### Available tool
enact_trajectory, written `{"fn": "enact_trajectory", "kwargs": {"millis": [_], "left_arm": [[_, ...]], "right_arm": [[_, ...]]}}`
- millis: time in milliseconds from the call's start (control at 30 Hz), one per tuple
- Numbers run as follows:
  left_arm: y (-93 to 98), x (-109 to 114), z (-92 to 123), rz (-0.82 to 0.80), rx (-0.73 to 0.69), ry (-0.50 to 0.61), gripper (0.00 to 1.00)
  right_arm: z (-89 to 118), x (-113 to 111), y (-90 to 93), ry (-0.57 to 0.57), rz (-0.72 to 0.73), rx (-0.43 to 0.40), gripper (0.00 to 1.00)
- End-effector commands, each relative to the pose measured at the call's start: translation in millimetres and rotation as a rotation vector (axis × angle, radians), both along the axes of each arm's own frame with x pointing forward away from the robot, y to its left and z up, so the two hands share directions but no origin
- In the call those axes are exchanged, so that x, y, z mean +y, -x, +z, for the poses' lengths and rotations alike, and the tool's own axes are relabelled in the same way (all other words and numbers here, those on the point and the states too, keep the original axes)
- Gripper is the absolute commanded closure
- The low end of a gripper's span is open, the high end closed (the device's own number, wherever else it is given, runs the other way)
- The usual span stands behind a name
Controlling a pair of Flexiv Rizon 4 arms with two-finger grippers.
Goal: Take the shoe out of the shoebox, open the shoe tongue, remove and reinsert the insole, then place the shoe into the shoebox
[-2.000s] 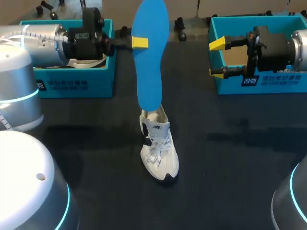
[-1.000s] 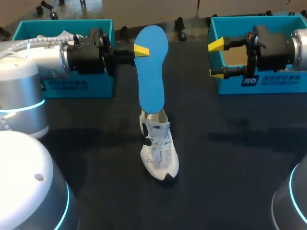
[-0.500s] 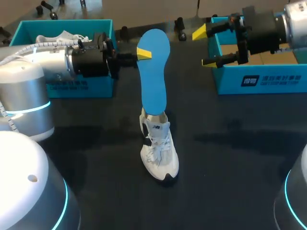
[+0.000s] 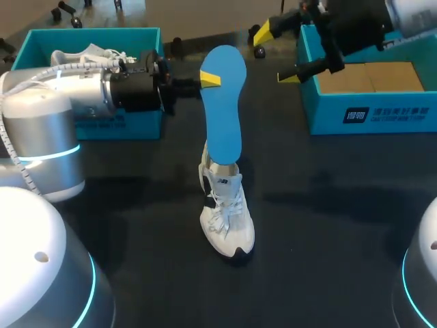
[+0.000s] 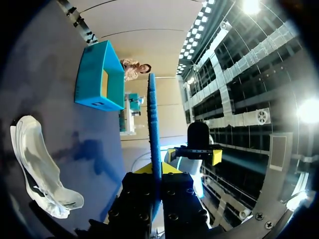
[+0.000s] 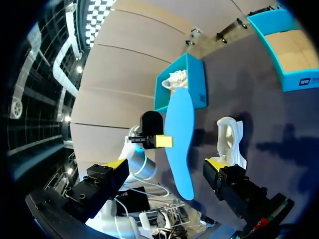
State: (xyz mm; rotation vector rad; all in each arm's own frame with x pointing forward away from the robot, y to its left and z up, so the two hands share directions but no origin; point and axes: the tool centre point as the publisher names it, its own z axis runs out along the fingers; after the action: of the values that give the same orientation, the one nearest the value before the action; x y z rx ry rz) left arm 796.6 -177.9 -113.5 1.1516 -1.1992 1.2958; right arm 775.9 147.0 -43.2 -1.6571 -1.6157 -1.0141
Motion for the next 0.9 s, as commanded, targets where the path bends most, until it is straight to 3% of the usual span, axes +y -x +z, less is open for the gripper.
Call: {"fn": "enact_trajectory", "kwargs": {"millis": [33, 267, 833, 900], "left_arm": [[-2.0, -1.3, -2.1, -0.002, 0.001, 0.001, 1.0], [-2.0, -1.3, -2.1, -0.002, 0.001, 0.001, 1.0], [-2.0, -1.3, -2.1, -0.002, 0.001, 0.001, 1.0], [-2.0, -1.3, -2.1, -0.002, 0.001, 0.001, 1.0]], "right_arm": [[5.6, 11.4, -5.6, 0.157, -0.003, 0.022, 0.0], [12.8, 18.7, -5.3, 0.276, -0.039, 0.046, 0.0], [12.8, 18.7, -5.3, 0.276, -0.039, 0.046, 0.0], [11.8, 23.6, -7.1, 0.347, -0.046, 0.043, 0.0]]}}
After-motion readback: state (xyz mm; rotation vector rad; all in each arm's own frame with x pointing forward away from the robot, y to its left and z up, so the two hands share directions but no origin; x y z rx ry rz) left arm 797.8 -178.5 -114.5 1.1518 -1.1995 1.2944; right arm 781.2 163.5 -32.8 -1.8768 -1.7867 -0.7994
